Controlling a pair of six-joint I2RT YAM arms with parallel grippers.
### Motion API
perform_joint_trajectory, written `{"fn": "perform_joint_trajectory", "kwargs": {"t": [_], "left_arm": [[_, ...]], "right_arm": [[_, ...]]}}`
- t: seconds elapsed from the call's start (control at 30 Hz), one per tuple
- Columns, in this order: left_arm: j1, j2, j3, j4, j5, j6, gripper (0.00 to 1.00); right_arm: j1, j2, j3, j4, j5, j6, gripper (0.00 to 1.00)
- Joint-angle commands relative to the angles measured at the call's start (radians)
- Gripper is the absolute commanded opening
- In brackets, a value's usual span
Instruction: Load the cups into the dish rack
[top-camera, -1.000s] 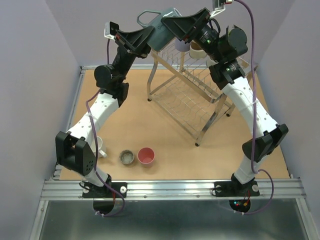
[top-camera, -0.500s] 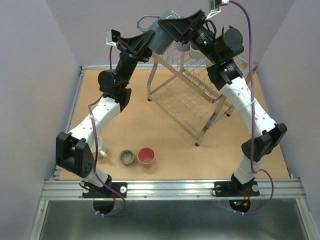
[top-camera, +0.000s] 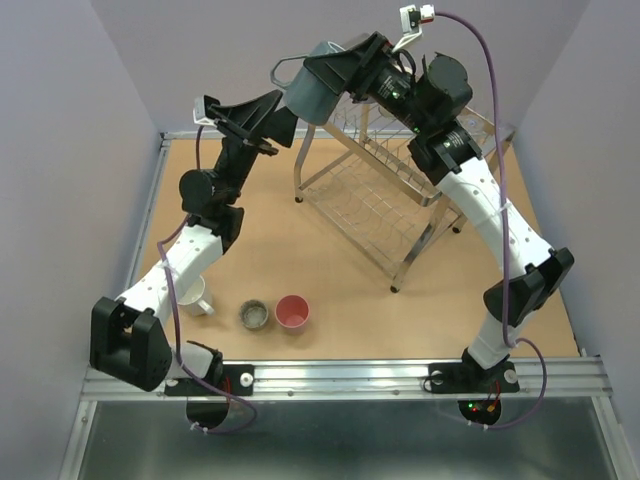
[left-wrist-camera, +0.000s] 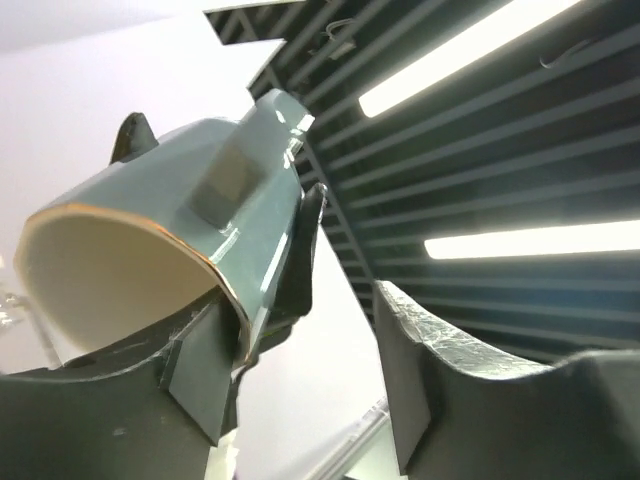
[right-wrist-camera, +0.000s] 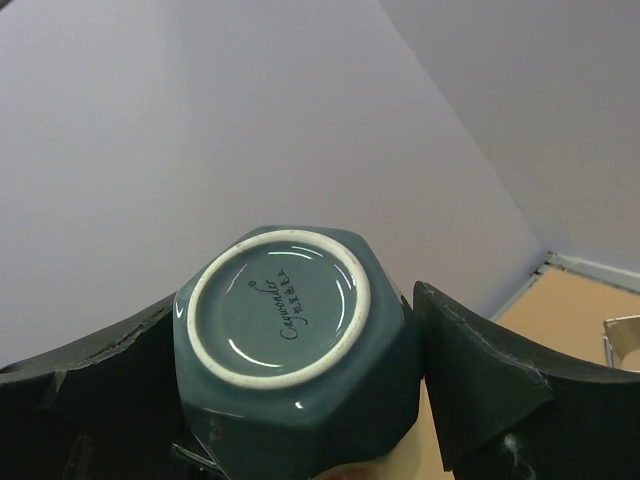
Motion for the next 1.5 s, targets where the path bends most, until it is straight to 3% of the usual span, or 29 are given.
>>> {"fn": "perform_joint_trajectory", "kwargs": {"t": [0.0, 0.27, 0.37, 0.6, 1.13, 1.47], "left_arm": [[0.041, -0.138, -0.091, 0.079, 0.059, 0.018, 0.69], [0.147, -0.312, -0.232, -0.117, 0.139, 0.09, 0.7], [0.177, -0.37, -0.267, -0.191, 0.164, 0.139, 0.64], [0.223, -0.45, -0.326, -0.26, 0.198, 0.165, 0.61], [0.276, -0.479, -0.358, -0.286, 0.239, 0.19, 0.54], [0.297, -0.491, -0.386, -0.289, 0.241, 0.193, 0.52]], "right_arm": [[-0.026, -0.067, 0.07, 0.005, 0.15, -0.103, 0.0], [-0.074, -0.056, 0.113, -0.092, 0.265, -0.235, 0.0], [-0.079, -0.027, 0.168, -0.158, 0.311, -0.322, 0.01], [-0.082, 0.027, 0.23, -0.216, 0.377, -0.444, 0.0], [-0.082, 0.081, 0.204, -0.23, 0.402, -0.588, 0.01], [-0.082, 0.047, 0.105, -0.228, 0.4, -0.657, 0.0]]}}
